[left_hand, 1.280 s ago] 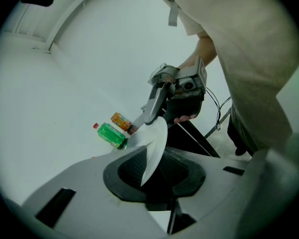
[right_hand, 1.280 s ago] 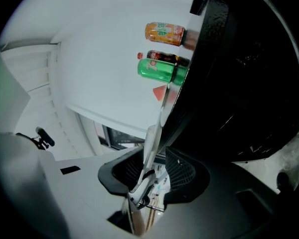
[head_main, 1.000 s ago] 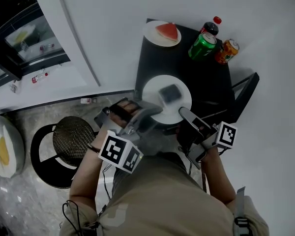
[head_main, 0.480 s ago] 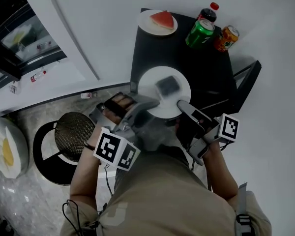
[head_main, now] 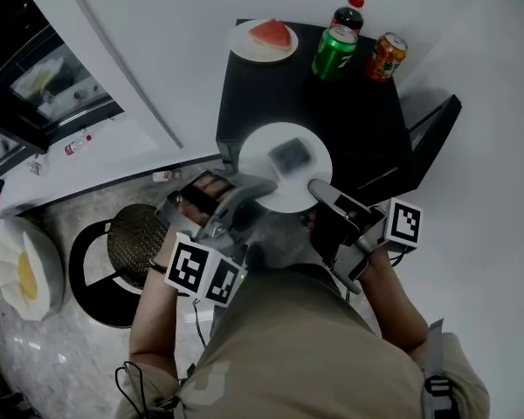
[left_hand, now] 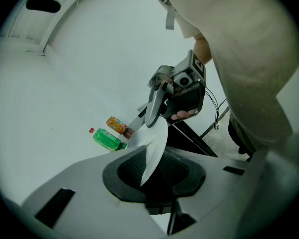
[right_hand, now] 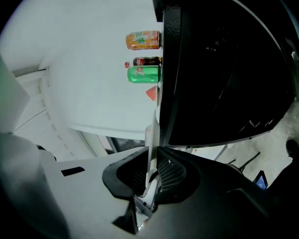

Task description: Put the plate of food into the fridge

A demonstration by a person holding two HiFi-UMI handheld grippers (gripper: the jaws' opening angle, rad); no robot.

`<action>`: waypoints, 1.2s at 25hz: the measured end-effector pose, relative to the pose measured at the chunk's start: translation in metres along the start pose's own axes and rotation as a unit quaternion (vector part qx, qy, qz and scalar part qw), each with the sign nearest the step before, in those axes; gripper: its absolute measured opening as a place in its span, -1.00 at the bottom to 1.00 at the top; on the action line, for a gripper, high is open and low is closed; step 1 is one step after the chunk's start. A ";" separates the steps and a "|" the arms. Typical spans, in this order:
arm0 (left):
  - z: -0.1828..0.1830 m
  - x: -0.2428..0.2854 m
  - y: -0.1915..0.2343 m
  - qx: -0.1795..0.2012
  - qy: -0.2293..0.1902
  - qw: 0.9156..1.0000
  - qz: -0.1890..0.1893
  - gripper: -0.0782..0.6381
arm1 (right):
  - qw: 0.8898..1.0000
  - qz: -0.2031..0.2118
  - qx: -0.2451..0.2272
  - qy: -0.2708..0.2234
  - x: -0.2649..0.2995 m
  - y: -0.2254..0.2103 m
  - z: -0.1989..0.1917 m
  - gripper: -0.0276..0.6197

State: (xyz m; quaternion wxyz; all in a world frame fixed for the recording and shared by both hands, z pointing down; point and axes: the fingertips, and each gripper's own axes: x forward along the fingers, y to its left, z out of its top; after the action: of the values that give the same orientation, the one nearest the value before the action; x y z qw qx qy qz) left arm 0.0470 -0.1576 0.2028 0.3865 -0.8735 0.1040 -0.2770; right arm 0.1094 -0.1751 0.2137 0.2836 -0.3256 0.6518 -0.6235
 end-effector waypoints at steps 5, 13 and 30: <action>0.018 0.005 -0.007 0.001 0.009 1.000 0.003 -0.56 | 1.000 0.006 0.000 0.005 -0.019 0.003 0.002 -0.75; 0.051 0.012 -0.021 -0.011 0.015 1.000 0.005 -0.56 | 1.000 0.012 0.005 -0.002 -0.055 0.007 0.005 -0.75; 0.082 0.026 -0.073 -0.073 0.068 0.995 -0.003 -0.54 | 0.999 -0.007 0.028 0.015 -0.109 -0.020 -0.005 -0.76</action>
State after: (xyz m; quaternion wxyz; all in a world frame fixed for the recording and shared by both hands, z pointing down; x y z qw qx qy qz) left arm 0.1122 -0.0681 0.2219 0.3133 -0.8789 0.1470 -0.3283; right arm 0.1749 -0.0875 0.2300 0.2787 -0.3125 0.6359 -0.6483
